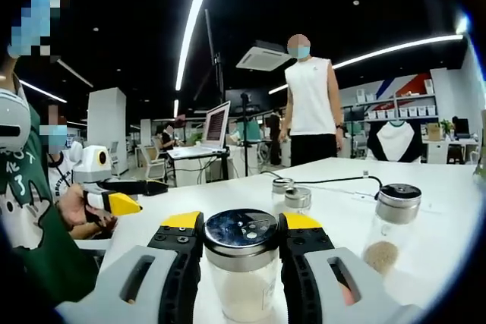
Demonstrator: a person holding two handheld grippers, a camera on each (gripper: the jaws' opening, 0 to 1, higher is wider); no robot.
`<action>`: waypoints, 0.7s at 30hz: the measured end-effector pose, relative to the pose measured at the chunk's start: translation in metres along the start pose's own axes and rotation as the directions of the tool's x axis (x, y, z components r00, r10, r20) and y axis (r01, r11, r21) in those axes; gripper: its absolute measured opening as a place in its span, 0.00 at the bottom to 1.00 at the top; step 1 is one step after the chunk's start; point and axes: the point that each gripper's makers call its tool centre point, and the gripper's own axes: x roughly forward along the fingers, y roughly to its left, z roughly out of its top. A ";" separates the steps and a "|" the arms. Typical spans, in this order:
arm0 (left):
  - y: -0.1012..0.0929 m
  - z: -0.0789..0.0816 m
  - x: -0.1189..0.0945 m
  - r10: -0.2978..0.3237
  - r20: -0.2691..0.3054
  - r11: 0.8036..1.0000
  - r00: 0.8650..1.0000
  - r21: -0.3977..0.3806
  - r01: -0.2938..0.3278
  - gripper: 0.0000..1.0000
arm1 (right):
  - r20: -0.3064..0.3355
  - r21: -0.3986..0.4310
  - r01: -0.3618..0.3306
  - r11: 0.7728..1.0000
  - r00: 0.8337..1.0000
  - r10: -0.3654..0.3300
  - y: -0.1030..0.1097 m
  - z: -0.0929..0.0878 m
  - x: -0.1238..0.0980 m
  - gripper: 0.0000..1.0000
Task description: Rotate the seasoning bottle until the label or dispensing opening points toward the visible target arrow and the bottle remains upright within the marked orientation range
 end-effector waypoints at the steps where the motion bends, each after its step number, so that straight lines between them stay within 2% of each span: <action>1: 0.000 0.000 0.000 0.000 0.001 1.000 1.000 0.000 0.000 0.98 | 0.000 0.000 0.008 1.000 1.000 -0.008 0.000 0.000 0.000 0.38; 10: 0.003 0.000 0.000 0.006 0.004 1.000 1.000 0.001 -0.006 0.98 | -0.017 0.009 0.079 0.997 0.997 -0.079 -0.002 -0.001 -0.001 0.38; 21: 0.004 0.000 0.000 0.007 0.004 1.000 1.000 -0.001 -0.007 0.98 | 0.001 0.029 0.143 0.989 0.990 -0.143 -0.006 0.000 -0.002 0.38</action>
